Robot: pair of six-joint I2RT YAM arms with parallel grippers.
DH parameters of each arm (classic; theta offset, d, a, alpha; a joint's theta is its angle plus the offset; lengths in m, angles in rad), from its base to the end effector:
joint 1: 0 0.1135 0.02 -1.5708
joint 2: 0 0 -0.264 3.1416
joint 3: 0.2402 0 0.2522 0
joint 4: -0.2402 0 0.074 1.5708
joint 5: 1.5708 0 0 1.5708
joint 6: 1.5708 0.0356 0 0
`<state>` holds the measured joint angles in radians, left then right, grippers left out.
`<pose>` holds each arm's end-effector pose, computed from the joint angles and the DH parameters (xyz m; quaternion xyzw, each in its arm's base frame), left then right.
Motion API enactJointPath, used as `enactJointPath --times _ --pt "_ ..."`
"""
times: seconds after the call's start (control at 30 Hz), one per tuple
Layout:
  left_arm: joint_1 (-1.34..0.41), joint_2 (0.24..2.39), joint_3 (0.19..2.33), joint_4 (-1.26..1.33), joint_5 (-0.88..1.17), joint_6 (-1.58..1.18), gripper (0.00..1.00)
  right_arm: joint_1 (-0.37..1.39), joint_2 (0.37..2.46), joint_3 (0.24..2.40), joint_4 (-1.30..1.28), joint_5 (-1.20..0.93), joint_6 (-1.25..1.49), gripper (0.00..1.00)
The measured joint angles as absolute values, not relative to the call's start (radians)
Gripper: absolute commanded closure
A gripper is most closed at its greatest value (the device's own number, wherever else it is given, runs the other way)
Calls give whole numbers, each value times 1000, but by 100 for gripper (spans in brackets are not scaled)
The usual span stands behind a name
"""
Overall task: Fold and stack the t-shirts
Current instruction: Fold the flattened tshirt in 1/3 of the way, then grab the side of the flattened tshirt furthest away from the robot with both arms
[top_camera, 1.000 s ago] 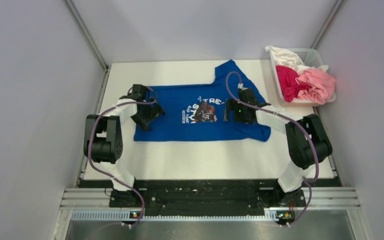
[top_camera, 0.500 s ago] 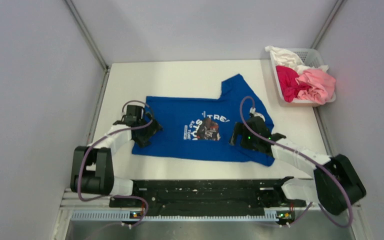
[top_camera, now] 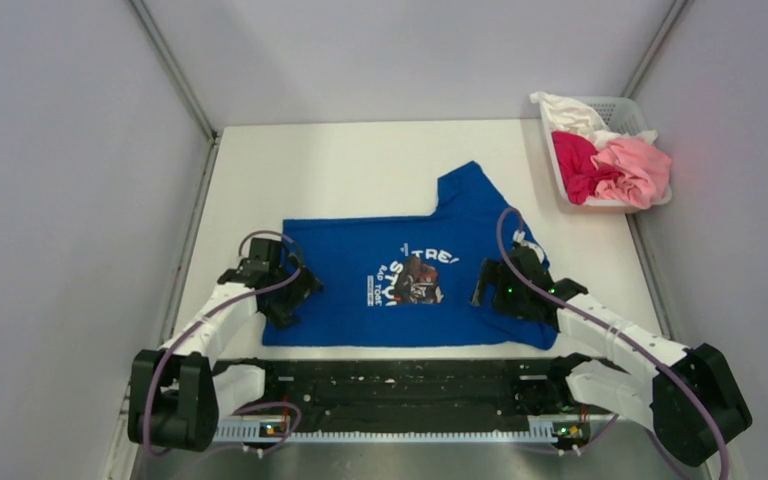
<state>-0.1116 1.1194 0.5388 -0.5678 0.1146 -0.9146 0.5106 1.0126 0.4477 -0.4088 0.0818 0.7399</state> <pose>0.1858 -0.0249 0.1671 -0.3704 0.9032 -0.1515 0.1548 0.1591 0.0858 0.1664 0.1212 0.9473 0.1403 0.2612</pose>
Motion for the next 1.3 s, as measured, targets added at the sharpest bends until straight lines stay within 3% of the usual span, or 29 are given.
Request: enactJointPath --times 0.23,0.47,0.63,0.87,1.07,1.3 --pt "-112 1109 593 -688 41 -914 1 511 1044 551 -456 135 699 1" --pt "-82 1254 933 -728 -159 -899 2 509 1045 695 -363 231 665 1" --pt "16 1539 1201 -725 -184 -868 29 484 1128 735 -286 243 638 1" --pt "63 1913 1471 -758 -181 -845 36 392 1270 772 -218 229 603 1" --pt "72 2011 1496 -780 -132 -848 49 341 1469 894 -156 220 573 2" --pt "73 2038 1536 -782 -120 -855 59 333 1813 1197 -112 192 522 1"
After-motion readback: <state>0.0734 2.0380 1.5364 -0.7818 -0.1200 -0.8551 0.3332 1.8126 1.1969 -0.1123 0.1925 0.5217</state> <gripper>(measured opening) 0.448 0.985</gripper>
